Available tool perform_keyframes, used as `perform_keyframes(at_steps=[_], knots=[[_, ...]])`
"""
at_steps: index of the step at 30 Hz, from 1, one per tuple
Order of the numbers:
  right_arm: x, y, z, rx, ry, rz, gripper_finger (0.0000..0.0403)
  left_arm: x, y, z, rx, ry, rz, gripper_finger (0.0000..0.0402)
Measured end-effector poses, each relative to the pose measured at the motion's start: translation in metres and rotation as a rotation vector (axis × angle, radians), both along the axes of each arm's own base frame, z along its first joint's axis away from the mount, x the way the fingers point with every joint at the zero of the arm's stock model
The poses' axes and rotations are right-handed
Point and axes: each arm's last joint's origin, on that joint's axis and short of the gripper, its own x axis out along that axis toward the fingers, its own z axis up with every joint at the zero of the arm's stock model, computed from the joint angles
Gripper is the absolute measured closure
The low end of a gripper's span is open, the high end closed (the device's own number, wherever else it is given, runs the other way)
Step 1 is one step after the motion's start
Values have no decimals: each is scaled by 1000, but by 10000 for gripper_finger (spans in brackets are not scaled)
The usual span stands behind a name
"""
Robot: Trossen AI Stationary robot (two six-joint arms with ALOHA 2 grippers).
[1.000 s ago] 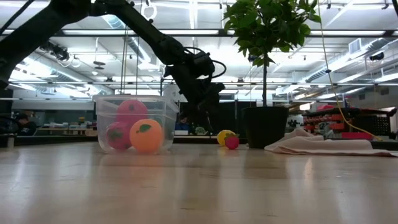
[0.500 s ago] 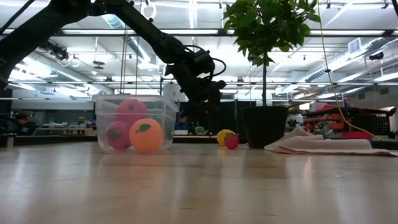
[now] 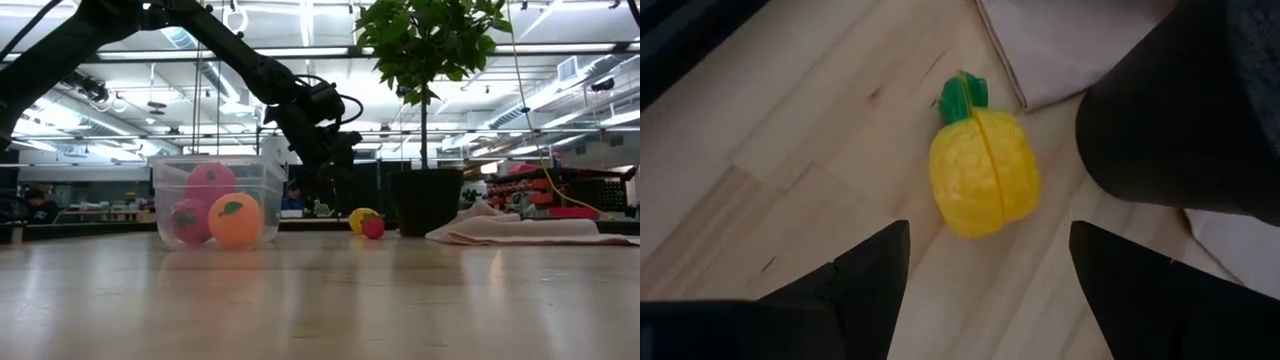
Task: Pick and placing Produce into tupperware
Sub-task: Adjust the flower pot
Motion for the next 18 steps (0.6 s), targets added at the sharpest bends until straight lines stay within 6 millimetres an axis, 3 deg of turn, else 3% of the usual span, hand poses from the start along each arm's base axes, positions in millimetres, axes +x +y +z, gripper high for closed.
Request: perform_keyframes(at_steps=[18], knots=[[0,0,0,-12,8,13,396,-6,6,2,-46,-22,-53,118]])
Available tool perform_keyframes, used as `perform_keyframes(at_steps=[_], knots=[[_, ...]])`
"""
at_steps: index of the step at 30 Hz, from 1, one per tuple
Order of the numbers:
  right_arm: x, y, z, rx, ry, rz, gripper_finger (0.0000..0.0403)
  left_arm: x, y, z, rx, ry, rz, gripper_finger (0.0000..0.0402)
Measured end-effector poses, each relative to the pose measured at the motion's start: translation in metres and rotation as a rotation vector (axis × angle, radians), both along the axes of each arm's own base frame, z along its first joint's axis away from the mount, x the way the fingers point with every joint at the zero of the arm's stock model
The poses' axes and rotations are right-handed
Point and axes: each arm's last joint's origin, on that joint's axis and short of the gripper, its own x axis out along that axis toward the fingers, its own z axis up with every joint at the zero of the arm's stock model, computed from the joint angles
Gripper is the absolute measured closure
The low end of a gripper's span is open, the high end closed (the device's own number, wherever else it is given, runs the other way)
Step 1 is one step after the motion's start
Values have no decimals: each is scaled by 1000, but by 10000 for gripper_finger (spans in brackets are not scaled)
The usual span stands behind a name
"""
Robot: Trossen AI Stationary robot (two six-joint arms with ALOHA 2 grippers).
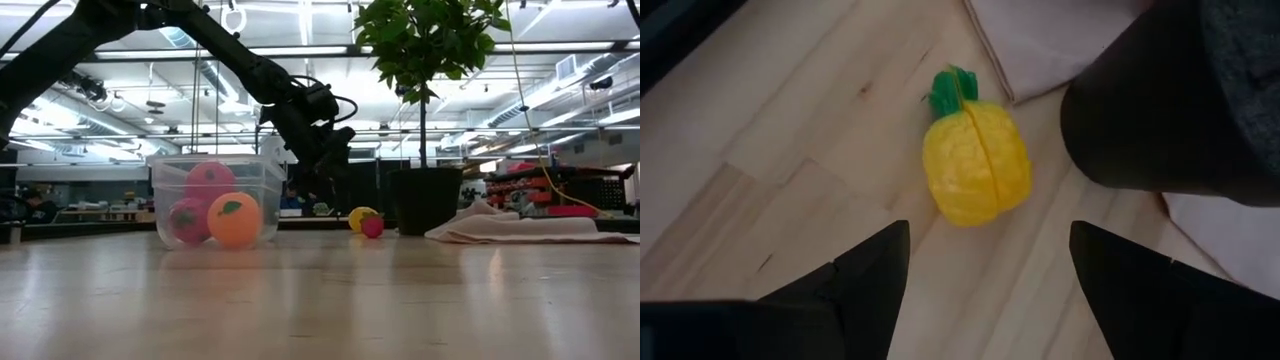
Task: Pick and placing Produce into tupperware
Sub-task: Adjust the flower pot
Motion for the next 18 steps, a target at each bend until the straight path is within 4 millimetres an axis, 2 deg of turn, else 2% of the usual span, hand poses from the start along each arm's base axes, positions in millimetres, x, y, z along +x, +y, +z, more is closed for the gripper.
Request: perform_keyframes(at_steps=[7,9,10,14,16,18], knots=[[0,0,0,-2,1,2,396,-4,6,1,-12,-16,-16,124],[0,0,0,-2,1,2,396,-8,11,8,34,-28,-27,130],[0,0,0,-2,1,2,396,-9,14,18,75,-46,-12,134],[0,0,0,-2,1,2,396,-9,28,88,193,-218,16,152],[0,0,0,-2,2,2,396,-10,28,105,209,-205,-12,161],[0,0,0,-3,2,2,396,-10,25,108,212,-161,-43,169]])
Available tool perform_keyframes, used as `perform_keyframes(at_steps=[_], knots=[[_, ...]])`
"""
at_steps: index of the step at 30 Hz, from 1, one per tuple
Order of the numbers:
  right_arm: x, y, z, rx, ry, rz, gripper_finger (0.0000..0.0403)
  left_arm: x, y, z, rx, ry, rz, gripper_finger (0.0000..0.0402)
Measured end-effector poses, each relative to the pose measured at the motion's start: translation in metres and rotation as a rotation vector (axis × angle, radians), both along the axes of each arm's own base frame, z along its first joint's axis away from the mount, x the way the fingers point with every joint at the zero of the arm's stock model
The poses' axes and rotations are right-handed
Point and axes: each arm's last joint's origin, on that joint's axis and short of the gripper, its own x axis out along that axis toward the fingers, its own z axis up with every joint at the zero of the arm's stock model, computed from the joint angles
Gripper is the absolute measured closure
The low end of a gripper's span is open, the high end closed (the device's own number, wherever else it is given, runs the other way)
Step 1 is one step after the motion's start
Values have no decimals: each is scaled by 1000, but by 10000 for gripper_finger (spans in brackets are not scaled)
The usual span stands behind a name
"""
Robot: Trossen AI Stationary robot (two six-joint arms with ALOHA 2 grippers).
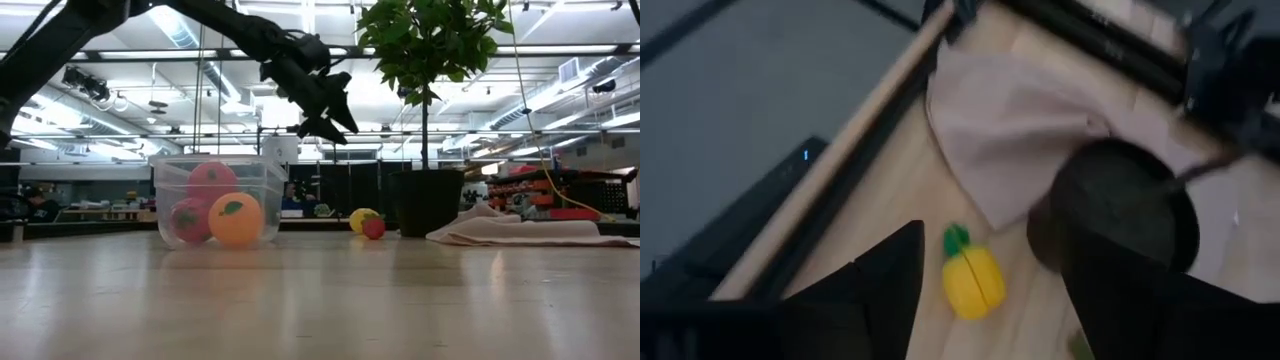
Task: Pick and placing Produce into tupperware
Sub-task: Adjust the flower pot
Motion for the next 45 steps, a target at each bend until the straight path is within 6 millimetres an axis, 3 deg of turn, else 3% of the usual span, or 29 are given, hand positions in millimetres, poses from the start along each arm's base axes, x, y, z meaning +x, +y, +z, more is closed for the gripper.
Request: perform_keyframes(at_steps=[3,6,10,17,21,31,40,45], knots=[[0,0,0,-1,1,1,396,0,-7,-6,-11,50,-18,178],[0,0,0,-1,1,1,396,-2,-13,-29,-72,110,-19,181],[0,0,0,-1,1,1,396,8,-27,-52,-129,59,-18,179],[0,0,0,0,0,1,396,34,-59,-59,-34,-61,-8,169],[0,0,0,6,4,3,396,40,-59,-58,-54,-122,32,173],[0,0,0,10,5,4,396,41,-55,-89,-97,-14,73,177],[0,1,0,22,6,8,396,39,-46,-86,-169,-68,205,180],[0,1,0,22,5,8,396,42,-50,-85,-214,-87,188,186]])
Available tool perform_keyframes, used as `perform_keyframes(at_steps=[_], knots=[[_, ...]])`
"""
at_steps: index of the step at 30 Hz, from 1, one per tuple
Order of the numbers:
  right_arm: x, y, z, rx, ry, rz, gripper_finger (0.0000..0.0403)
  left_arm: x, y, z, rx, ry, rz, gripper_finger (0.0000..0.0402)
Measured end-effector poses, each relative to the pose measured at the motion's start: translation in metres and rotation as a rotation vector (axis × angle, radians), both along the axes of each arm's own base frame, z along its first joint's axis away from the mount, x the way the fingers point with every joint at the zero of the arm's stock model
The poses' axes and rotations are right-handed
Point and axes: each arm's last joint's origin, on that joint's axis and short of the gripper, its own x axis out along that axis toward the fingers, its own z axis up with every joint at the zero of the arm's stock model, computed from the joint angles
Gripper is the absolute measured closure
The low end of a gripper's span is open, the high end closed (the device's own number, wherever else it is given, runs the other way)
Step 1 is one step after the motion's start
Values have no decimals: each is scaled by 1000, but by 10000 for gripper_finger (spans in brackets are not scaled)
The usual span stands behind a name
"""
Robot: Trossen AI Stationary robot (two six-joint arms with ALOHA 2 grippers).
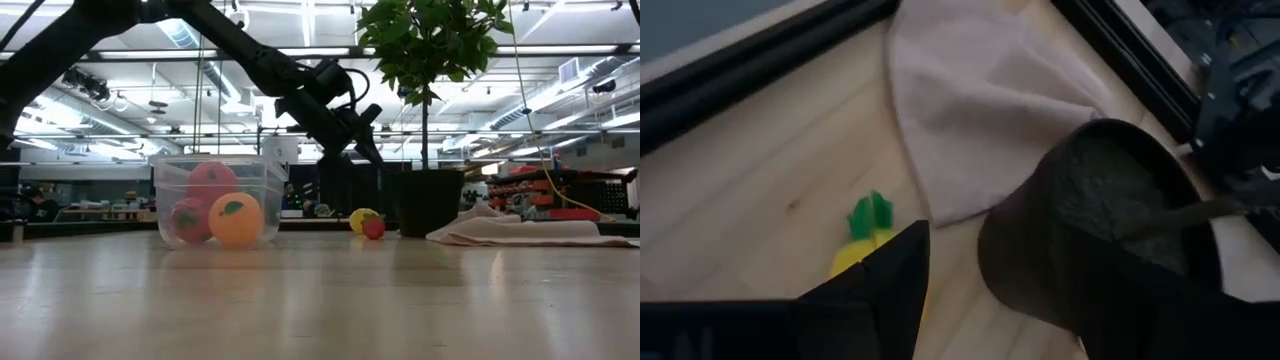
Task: Pick and placing Produce into tupperware
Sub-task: Adjust the flower pot
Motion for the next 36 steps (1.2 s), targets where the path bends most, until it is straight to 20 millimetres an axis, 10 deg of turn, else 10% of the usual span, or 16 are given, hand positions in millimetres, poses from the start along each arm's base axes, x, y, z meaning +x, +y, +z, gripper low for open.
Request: perform_keyframes(at_steps=[10,36], knots=[[0,0,0,-2,1,2,396,11,-27,-6,-45,20,-96,186],[1,1,0,10,3,18,396,24,-9,-20,-165,-146,-30,191]])
